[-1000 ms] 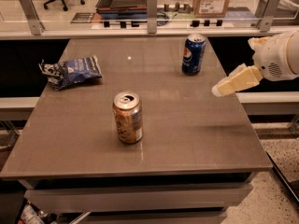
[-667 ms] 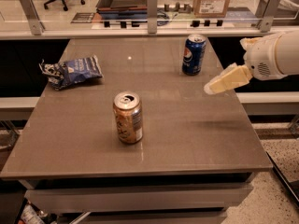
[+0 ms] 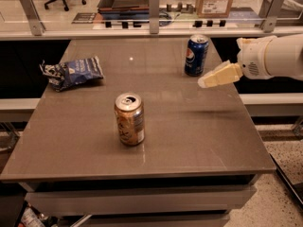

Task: Move pepsi can near blue chip bag

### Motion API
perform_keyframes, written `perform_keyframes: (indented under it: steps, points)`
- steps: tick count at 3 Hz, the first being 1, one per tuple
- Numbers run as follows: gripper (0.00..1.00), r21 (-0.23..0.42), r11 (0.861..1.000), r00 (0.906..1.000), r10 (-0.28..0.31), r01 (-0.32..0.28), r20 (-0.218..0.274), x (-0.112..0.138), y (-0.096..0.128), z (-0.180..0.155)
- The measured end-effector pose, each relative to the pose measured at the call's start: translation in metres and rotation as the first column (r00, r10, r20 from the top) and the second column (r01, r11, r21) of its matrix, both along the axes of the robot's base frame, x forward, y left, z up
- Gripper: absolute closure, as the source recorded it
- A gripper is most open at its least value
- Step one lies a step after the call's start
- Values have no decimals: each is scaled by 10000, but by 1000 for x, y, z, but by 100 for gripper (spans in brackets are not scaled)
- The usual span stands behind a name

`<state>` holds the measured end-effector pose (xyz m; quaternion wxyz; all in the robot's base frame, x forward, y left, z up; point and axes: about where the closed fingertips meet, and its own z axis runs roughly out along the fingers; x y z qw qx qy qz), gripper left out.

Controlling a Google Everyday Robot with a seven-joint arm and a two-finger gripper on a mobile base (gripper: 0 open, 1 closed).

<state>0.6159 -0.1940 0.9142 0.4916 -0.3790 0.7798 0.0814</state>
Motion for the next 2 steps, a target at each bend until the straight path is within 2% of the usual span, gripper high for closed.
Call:
perform_keyframes:
  steps: [1, 2]
  points:
    - [0, 624, 9978, 9985, -255, 224, 492, 22, -8, -2]
    - [0, 1449, 9884, 9934, -592, 446, 981, 41, -21, -5]
